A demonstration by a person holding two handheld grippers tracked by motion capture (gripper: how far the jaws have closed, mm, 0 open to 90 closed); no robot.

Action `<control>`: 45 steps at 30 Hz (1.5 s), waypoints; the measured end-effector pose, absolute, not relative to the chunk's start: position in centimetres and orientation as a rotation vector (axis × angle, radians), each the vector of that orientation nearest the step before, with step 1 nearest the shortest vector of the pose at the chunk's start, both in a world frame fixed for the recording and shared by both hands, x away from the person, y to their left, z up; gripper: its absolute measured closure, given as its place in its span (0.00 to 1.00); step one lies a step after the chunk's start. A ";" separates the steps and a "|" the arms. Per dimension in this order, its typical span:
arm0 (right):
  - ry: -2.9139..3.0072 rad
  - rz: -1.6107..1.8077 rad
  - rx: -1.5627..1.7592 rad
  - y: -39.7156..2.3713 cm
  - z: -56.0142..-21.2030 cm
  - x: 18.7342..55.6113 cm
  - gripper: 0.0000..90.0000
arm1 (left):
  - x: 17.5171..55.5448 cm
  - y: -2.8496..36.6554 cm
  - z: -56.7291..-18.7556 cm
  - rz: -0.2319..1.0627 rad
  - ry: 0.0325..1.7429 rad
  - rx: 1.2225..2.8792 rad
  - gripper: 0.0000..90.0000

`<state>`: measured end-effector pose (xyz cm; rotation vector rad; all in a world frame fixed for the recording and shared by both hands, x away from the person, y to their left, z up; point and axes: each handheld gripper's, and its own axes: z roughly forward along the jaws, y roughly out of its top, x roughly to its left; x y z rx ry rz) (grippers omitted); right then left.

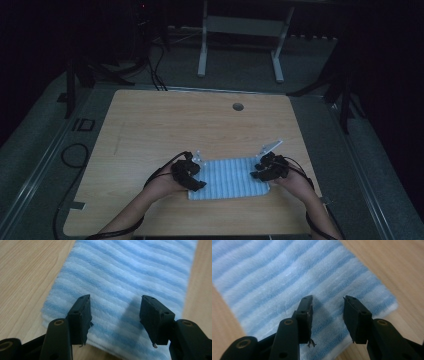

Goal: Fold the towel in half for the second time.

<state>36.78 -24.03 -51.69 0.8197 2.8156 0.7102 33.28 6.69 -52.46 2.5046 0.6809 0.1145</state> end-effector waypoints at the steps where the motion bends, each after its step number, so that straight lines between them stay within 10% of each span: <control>1: 2.824 0.706 0.818 -23.9 -52.0 36.9 0.64 | 33.5 6.7 -52.6 0.112 0.684 2.500 0.47; 34: 2.826 0.690 0.874 -17.4 -52.2 43.6 0.61 | 40.4 12.5 -52.8 0.192 0.854 2.462 0.46; 45: 2.795 0.765 0.867 -17.4 -50.5 42.3 0.28 | 38.7 12.1 -51.3 0.215 0.850 2.388 0.25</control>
